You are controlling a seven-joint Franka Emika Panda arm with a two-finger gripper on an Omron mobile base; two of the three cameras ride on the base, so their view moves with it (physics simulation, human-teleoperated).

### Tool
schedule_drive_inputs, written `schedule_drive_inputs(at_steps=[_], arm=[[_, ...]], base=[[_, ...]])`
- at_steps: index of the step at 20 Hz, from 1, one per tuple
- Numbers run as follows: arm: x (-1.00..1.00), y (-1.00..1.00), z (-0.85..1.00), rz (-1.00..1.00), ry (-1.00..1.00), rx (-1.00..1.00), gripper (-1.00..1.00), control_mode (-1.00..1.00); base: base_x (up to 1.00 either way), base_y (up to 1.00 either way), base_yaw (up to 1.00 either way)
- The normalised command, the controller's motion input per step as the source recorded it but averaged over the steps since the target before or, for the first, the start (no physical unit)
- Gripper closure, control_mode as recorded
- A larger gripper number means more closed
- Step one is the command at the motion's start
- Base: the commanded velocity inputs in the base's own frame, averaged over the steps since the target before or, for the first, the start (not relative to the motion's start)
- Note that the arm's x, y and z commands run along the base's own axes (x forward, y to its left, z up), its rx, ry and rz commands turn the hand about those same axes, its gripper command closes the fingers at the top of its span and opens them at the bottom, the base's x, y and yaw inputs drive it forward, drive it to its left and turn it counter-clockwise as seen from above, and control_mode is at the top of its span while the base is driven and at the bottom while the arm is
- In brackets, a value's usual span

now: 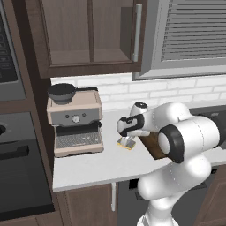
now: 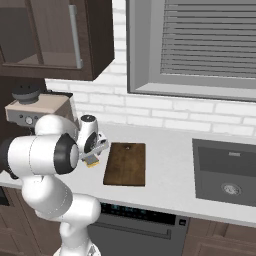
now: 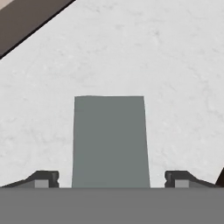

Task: Pick up the sponge from the counter and clean the cutting board by briefly scrubbing or pressing down on the cutting board. Once finished, release the sponge.

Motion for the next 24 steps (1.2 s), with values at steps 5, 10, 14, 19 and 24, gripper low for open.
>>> schedule_drive_inputs(at_steps=[5,10,14,19,24], arm=[[0.00,0.00,0.09,0.00,0.00,0.00,-1.00,-1.00],[-0.17,-0.05,0.54,-0.04,-0.03,0.01,-1.00,-1.00],[-0.42,-0.21,0.77,-0.14,-0.08,0.09,-1.00,-1.00],[-0.28,-0.09,0.47,-0.21,-0.06,0.11,-1.00,-1.00],[-0.28,-0.01,0.23,-0.20,-0.02,0.05,-1.00,-1.00]], base=[[0.00,0.00,0.00],[0.00,0.00,0.00],[0.00,0.00,0.00],[0.00,0.00,0.00],[0.00,0.00,0.00]])
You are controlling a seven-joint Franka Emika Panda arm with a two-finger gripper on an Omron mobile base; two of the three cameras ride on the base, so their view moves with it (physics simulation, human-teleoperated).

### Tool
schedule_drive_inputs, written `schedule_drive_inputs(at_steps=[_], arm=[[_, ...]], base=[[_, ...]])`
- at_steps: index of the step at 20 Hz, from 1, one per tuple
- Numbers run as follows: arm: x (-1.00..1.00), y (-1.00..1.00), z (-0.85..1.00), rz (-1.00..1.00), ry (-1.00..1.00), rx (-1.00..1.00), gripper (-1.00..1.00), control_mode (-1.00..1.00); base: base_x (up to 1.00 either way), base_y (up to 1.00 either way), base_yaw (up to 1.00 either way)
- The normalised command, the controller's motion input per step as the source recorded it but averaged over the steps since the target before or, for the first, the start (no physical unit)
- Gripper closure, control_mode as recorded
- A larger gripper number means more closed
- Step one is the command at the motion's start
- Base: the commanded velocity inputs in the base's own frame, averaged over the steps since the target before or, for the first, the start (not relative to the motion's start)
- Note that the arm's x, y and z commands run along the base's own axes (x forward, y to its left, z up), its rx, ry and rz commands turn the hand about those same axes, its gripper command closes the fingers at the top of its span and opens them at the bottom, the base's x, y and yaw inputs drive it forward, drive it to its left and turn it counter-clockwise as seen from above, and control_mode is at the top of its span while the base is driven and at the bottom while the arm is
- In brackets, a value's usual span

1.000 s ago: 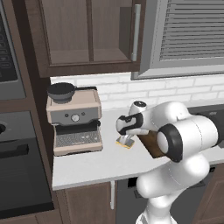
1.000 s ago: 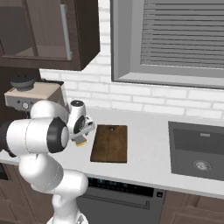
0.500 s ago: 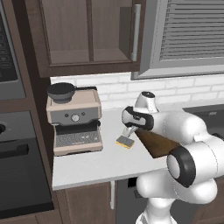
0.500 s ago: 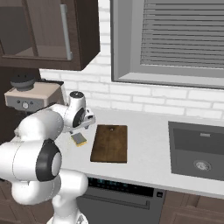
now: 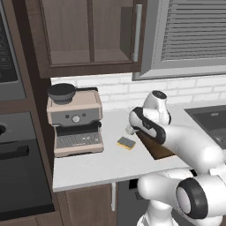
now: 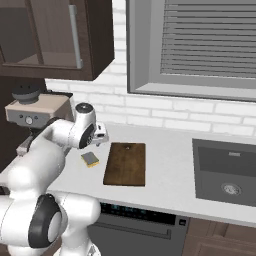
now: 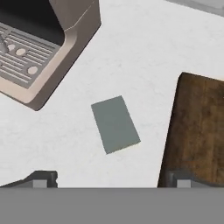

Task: Pick up the sponge from the counter and clean the cutting board by briefly scrubbing or pressing down on the cutting board. Once finished, release the sponge.

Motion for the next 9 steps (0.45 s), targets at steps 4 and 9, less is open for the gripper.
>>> schedule_drive_inputs(at_steps=[4,9], arm=[[-0.50,-0.05,0.28,-0.21,0.00,0.00,-1.00,-1.00],[-0.51,-0.17,0.47,-0.22,0.00,0.00,-1.00,-1.00]], base=[[0.00,0.00,0.00],[0.00,0.00,0.00]])
